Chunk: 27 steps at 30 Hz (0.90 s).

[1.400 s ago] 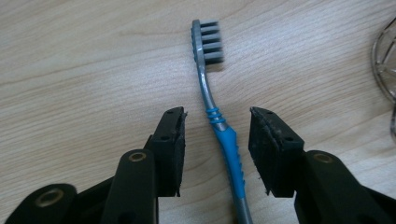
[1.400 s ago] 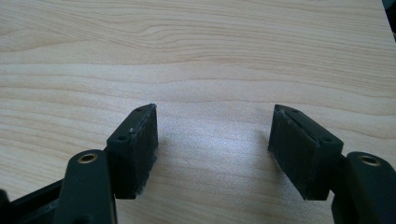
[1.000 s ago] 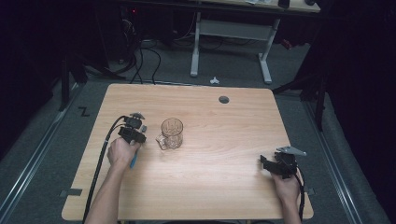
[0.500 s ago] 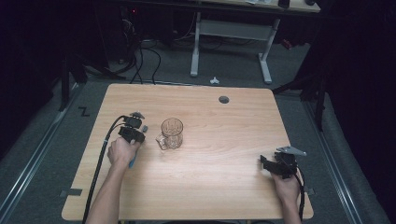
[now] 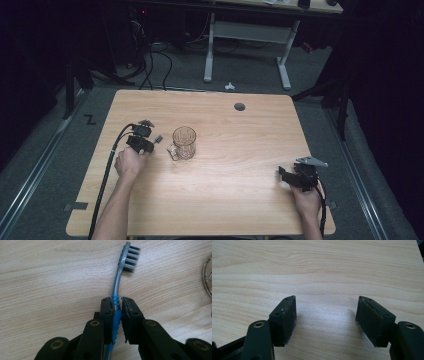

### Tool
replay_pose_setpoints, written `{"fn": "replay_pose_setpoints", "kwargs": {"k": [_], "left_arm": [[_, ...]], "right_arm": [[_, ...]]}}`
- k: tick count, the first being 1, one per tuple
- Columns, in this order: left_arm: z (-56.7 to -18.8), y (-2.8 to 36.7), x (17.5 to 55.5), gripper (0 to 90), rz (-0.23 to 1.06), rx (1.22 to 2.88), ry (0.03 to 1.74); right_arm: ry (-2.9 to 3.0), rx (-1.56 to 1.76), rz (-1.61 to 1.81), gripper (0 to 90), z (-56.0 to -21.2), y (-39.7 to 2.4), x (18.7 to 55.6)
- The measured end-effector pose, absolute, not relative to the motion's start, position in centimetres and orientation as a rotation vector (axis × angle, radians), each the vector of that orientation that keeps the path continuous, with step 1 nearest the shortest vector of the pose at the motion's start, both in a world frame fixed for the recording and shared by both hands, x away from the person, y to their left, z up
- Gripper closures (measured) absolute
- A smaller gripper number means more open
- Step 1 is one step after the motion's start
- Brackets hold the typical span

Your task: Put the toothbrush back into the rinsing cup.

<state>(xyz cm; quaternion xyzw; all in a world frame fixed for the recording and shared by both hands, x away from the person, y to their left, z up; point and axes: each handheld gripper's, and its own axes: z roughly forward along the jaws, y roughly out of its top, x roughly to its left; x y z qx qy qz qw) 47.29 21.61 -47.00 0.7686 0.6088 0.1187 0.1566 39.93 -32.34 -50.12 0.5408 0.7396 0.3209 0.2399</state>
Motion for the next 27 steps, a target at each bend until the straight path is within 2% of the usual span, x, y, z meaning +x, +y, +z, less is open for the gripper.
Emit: {"fn": "replay_pose_setpoints", "kwargs": {"k": [27], "left_arm": [[-43.5, 22.3, 45.3, 79.5, 0.394, 2.115, 1.661]], "right_arm": [[2.026, 1.478, 0.878, 32.9, -50.1, -32.4, 39.9]]}}
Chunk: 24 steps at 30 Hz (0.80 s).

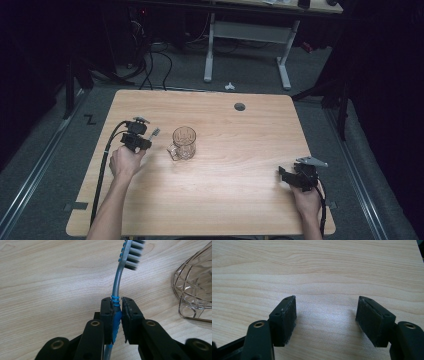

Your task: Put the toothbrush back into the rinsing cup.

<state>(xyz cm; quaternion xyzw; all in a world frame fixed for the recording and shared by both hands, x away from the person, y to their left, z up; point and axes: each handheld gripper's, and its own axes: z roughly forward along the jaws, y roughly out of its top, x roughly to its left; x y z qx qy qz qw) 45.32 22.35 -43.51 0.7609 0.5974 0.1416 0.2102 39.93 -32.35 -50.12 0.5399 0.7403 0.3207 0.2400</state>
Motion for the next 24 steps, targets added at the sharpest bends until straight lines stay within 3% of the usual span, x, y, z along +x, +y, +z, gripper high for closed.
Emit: {"fn": "replay_pose_setpoints", "kwargs": {"k": [24], "left_arm": [[-40.3, 21.8, 43.9, 79.3, 0.411, 2.064, 1.568]], "right_arm": [[2.026, 1.479, 0.883, 32.9, -50.1, -32.4, 39.9]]}}
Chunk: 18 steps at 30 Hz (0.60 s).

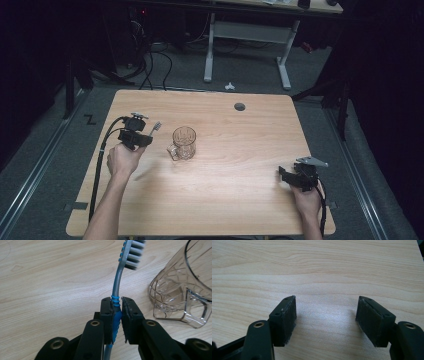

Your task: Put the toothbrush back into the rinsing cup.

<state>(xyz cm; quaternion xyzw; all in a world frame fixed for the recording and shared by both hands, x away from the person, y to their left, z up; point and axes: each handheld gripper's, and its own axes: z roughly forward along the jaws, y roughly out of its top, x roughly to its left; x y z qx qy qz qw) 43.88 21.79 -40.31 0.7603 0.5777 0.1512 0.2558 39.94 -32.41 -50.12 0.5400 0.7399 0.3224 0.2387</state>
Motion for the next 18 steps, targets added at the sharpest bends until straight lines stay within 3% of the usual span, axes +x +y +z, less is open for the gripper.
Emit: {"fn": "replay_pose_setpoints", "kwargs": {"k": [18], "left_arm": [[-38.7, 21.7, 42.5, 79.5, 0.393, 2.002, 1.491]], "right_arm": [[2.026, 1.480, 0.884, 33.0, -50.1, -32.4, 39.9]]}}
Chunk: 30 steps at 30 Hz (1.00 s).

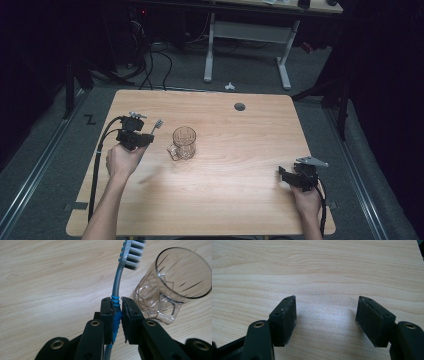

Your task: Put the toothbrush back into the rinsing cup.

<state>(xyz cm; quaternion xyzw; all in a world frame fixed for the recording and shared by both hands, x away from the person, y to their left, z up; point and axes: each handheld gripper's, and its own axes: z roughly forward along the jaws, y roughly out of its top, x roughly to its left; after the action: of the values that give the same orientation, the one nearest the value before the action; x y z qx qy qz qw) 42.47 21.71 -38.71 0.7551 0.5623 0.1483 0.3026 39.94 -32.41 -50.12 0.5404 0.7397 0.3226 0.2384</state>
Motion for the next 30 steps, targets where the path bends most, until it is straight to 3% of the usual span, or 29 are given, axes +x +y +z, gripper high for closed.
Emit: {"fn": "replay_pose_setpoints", "kwargs": {"k": [30], "left_arm": [[-37.3, 21.1, 41.2, 79.9, 0.373, 1.935, 1.389]], "right_arm": [[2.027, 1.475, 0.881, 33.0, -50.1, -32.4, 39.9]]}}
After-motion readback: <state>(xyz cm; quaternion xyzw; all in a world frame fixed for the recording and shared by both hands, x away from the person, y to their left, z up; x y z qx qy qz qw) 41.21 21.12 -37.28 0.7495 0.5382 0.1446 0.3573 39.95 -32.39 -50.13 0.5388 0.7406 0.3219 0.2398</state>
